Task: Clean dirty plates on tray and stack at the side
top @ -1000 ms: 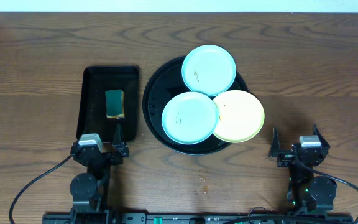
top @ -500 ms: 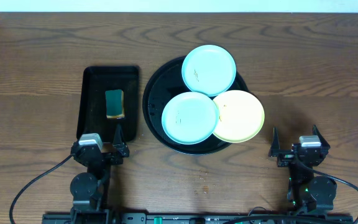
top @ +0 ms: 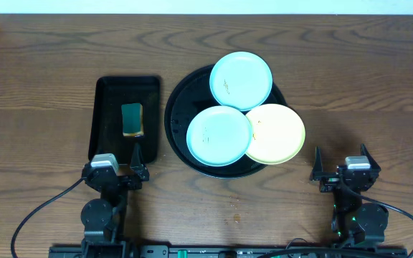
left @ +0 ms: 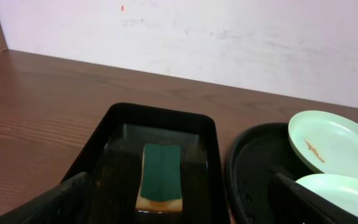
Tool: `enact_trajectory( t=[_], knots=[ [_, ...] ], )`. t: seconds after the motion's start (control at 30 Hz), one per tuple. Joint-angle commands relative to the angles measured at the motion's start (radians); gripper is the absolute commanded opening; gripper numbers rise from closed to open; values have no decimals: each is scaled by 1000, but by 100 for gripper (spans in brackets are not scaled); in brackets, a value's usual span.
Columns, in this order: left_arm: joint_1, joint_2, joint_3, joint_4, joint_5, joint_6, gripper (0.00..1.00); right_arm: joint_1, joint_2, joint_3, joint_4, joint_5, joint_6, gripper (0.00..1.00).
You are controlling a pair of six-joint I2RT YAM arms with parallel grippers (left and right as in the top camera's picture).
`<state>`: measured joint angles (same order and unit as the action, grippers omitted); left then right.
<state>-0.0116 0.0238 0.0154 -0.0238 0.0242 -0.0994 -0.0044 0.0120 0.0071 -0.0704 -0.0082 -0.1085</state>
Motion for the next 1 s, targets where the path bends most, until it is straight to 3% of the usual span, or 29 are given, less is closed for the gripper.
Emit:
enact_trajectory(
  t=[0.0, 0.97],
  knots=[
    [-5, 2, -11, -47, -13, 17, 90, -24, -2, -2, -5, -4, 18, 99],
    [-5, 2, -11, -47, -13, 17, 90, -24, -2, -2, -3, -8, -11, 99]
  ],
)
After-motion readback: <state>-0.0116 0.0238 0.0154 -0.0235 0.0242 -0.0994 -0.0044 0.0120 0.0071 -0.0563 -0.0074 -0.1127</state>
